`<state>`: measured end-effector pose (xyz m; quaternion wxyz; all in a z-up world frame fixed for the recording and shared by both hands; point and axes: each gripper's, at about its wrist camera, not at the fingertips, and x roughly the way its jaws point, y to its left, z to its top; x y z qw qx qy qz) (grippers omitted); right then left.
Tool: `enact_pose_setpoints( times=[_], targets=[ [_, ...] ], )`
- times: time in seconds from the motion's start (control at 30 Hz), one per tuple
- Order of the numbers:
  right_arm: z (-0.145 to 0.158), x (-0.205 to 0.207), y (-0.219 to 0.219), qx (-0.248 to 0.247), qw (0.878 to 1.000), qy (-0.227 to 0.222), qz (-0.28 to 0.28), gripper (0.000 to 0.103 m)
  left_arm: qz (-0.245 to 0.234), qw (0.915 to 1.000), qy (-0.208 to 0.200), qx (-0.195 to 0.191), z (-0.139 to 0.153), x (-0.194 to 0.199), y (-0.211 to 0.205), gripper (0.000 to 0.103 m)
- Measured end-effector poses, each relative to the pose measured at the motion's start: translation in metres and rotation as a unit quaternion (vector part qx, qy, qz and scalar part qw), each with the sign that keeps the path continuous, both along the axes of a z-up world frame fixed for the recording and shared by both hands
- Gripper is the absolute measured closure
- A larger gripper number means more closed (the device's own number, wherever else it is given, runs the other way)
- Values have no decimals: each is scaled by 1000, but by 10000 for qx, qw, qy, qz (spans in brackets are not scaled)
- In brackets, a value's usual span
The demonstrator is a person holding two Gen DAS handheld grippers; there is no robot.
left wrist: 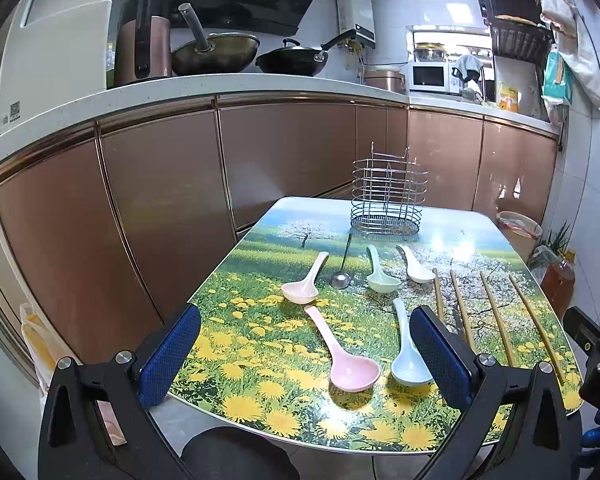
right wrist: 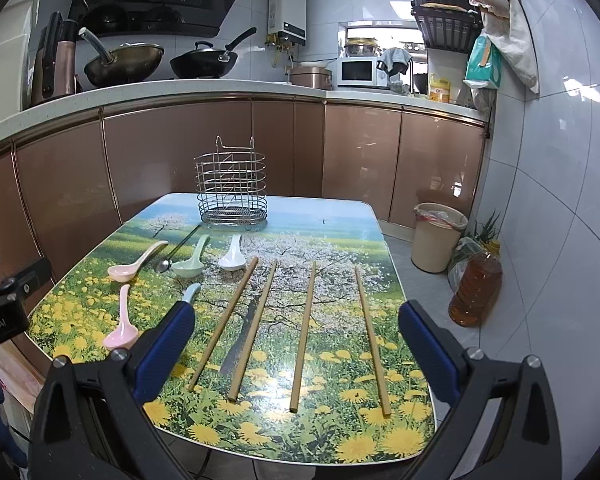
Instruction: Organize utensils
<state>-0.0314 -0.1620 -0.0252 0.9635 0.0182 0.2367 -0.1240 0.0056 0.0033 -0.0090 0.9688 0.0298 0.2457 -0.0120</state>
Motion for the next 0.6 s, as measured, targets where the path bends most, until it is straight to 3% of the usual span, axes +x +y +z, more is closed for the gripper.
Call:
enact_pose_setpoints(
  times=[0.6],
  targets=[
    [-5,2,-8,216,9997,72,-18,1,-30,9998,179,-52,-3,7,4,0]
  ],
)
